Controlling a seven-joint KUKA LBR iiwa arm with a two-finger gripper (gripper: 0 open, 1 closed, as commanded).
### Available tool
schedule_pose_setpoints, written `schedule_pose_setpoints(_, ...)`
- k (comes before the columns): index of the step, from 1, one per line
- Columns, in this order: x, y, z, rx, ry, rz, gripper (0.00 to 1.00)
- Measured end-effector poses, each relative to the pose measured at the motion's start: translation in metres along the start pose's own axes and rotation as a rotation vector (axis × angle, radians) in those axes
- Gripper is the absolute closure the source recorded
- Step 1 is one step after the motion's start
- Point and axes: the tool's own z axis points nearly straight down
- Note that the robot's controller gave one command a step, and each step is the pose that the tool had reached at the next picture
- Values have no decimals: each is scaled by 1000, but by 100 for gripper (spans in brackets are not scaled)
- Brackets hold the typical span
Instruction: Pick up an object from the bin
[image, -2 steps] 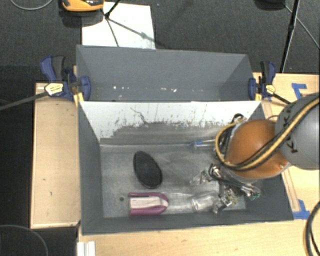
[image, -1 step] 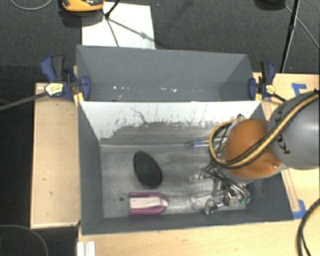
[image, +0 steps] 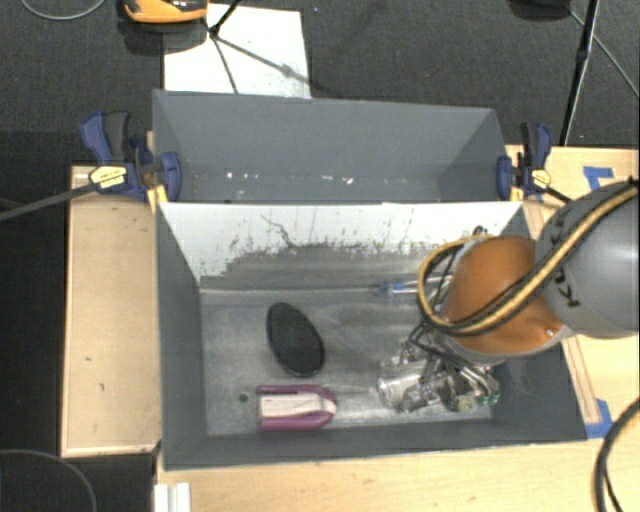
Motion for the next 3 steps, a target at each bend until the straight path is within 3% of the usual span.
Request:
schedule_pose_setpoints(1,-2,0,-39,-3,14,1,100)
schedule_pose_setpoints(2,-4,-1,-62,-3,14,3,100)
schedule_pose_setpoints(3,-7,-1,-111,-2,12,5,100)
